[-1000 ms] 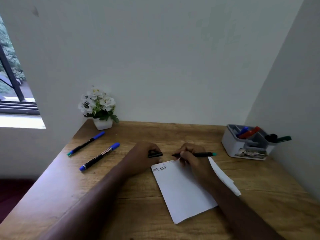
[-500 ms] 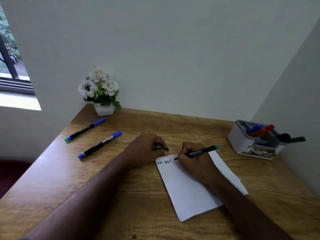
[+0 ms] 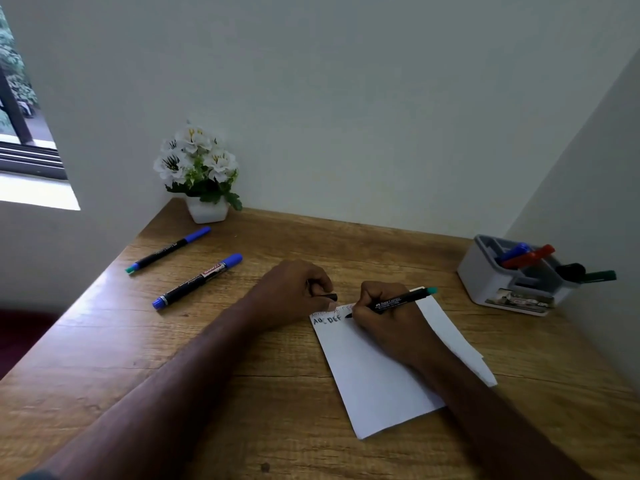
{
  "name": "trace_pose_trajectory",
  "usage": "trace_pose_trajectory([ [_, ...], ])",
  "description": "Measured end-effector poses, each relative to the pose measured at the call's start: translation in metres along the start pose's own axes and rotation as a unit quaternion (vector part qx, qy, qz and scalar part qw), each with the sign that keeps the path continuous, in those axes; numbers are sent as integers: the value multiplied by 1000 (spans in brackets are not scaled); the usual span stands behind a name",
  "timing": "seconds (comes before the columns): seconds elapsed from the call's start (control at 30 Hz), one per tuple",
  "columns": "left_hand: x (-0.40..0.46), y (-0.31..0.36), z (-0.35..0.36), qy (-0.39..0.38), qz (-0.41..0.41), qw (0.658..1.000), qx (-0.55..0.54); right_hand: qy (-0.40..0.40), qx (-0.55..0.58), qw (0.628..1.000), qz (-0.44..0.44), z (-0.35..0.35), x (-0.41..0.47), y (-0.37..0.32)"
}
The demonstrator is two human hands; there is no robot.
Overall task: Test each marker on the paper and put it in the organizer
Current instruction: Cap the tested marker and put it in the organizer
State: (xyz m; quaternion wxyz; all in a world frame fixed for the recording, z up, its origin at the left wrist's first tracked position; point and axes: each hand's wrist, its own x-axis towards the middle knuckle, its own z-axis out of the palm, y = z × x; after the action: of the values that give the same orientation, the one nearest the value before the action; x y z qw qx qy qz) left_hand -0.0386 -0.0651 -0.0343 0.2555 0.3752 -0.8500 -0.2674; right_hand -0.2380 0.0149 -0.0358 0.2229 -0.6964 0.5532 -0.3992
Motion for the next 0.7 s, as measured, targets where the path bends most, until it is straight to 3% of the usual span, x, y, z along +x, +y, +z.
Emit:
trace_pose_trajectory([
  [0.7,-2,3,-1,-2,0,1000,10,4,-17,1000,13,0,1,0],
])
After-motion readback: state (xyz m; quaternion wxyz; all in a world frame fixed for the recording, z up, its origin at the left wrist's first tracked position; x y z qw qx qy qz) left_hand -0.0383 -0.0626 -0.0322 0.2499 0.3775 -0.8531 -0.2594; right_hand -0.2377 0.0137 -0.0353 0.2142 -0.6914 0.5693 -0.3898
